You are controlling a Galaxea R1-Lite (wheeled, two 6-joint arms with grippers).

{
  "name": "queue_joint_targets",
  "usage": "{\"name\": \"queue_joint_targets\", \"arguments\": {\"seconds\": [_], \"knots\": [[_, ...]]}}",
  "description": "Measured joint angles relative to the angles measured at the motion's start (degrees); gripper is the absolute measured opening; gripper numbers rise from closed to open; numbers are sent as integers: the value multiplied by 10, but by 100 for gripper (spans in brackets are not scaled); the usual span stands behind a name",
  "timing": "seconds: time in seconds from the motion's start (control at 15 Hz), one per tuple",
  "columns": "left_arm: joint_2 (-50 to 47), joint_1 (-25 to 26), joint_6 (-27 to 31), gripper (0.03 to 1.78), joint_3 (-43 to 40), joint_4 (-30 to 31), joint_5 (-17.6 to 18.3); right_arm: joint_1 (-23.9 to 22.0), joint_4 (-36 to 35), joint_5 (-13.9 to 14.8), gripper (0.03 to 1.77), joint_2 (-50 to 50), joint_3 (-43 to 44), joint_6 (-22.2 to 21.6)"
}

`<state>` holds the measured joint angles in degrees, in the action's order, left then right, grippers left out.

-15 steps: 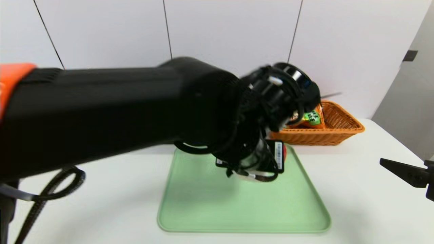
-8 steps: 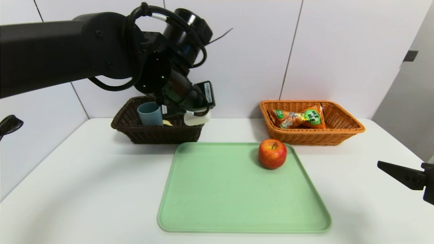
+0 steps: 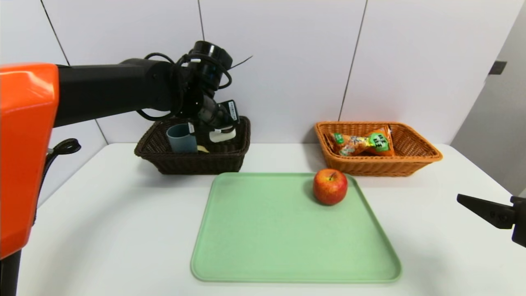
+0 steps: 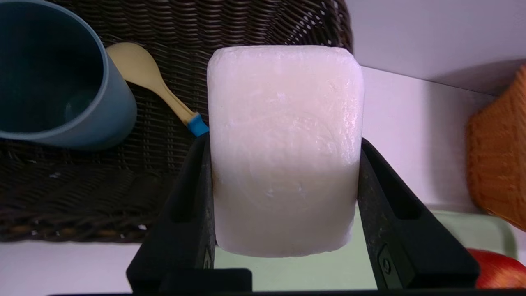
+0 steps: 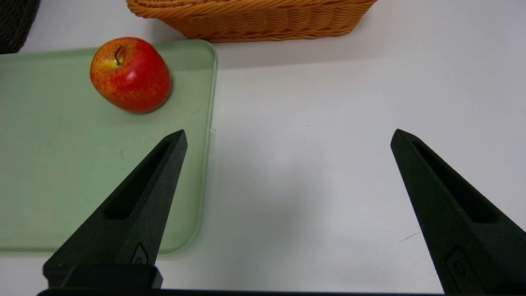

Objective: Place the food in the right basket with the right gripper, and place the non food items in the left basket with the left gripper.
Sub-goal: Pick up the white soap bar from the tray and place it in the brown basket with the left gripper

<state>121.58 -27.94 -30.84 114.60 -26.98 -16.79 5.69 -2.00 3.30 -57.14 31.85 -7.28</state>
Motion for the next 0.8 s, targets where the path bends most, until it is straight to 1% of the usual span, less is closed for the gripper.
{"name": "queue_joint_targets", "arguments": {"seconds": [0.13, 0.53, 0.8], "knots": [[21, 10, 16, 97, 0, 25, -2, 0, 0, 0, 171, 0, -2, 0], [65, 21, 45, 97, 0, 59, -4, 1, 0, 0, 171, 0, -1, 0], [87, 35, 57, 97, 0, 65, -4, 1, 0, -1, 171, 0, 1, 2]]}}
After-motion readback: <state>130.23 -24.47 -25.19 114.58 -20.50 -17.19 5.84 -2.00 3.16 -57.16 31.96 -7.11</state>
